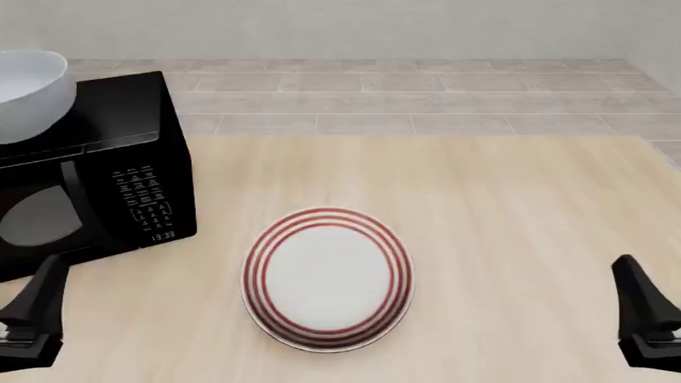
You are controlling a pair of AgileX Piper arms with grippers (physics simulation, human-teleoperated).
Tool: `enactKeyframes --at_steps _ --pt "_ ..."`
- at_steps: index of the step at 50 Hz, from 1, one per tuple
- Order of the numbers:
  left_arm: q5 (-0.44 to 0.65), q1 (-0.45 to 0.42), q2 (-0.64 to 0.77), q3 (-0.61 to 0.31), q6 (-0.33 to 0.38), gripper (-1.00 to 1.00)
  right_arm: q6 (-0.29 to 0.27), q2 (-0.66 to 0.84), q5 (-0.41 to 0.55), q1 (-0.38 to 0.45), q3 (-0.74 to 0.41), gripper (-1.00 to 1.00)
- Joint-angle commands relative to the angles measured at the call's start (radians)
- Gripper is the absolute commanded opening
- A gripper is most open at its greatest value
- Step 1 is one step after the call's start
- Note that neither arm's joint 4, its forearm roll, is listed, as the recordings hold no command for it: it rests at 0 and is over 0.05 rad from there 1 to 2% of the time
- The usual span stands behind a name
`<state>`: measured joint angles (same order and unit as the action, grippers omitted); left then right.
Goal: Pick up the white bowl and put it on the plate.
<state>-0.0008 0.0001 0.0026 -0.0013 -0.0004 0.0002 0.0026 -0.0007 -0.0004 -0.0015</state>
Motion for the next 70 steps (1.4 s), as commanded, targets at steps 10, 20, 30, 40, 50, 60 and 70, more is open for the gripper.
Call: enactKeyframes --at_steps 10,20,30,40,50,60,70 --pt "-0.002 0.000 0.004 -0.001 0.000 1.00 0.000 0.003 -0.001 0.001 -0.001 1.00" --pt "-0.002 0.002 0.005 -0.003 0.002 1.00 0.000 0.002 0.000 0.001 -0.001 1.00" --pt "-0.039 0.034 0.108 -0.035 -0.070 1.00 0.000 0.002 0.000 0.001 -0.001 1.00" --pt "0.315 0.040 0.184 -0.463 0.186 1.00 0.000 0.002 0.000 0.001 -0.001 1.00" --pt "0.457 0.033 0.255 -0.668 0.388 1.00 0.000 0.002 0.000 0.001 -0.001 1.00" --pt "0.586 0.022 0.343 -0.825 0.563 1.00 0.000 0.002 0.000 0.001 -0.001 1.00" --pt "0.707 0.048 0.426 -0.959 0.745 1.00 0.000 0.002 0.000 0.001 -0.001 1.00"
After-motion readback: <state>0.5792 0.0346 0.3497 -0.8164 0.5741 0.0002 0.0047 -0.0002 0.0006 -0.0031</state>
